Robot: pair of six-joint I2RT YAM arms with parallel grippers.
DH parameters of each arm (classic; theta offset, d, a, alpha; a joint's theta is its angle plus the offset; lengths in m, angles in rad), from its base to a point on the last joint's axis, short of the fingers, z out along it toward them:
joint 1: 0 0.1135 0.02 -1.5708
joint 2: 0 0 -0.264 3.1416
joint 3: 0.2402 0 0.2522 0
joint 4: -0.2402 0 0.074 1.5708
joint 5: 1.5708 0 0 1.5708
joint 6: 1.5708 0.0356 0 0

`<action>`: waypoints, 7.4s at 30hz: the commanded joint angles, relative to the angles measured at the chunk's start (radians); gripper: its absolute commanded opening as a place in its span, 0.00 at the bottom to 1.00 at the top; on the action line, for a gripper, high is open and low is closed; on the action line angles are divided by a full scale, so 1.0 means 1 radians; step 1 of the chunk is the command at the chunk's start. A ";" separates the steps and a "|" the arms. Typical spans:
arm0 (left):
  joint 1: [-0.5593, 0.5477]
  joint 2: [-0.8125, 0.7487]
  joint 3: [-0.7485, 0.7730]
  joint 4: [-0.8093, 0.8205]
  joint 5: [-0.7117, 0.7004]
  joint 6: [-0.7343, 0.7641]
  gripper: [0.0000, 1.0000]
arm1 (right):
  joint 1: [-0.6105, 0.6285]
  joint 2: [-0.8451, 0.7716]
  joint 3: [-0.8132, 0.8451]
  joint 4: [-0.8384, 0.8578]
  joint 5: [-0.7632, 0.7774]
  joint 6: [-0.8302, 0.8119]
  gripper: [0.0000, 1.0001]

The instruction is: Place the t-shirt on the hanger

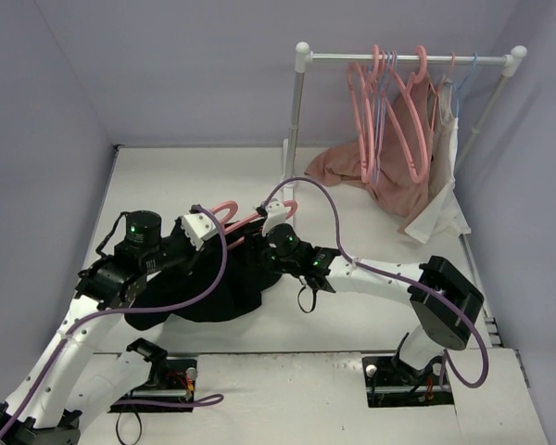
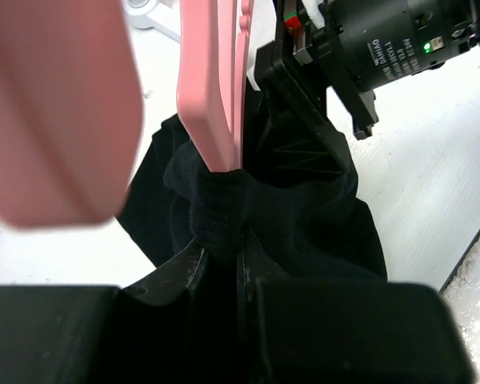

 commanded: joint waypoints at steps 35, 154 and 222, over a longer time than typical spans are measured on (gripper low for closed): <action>-0.020 -0.014 0.022 -0.006 -0.085 -0.018 0.00 | -0.624 -0.309 -0.131 -0.046 -0.327 -0.161 0.00; -0.341 -0.003 0.066 0.112 -0.330 -0.010 0.00 | -0.522 -0.384 0.325 -0.502 -0.877 -0.782 0.72; -0.068 -0.048 0.146 0.024 -0.079 0.041 0.28 | -0.476 -0.302 0.293 -0.630 -1.029 -1.044 0.00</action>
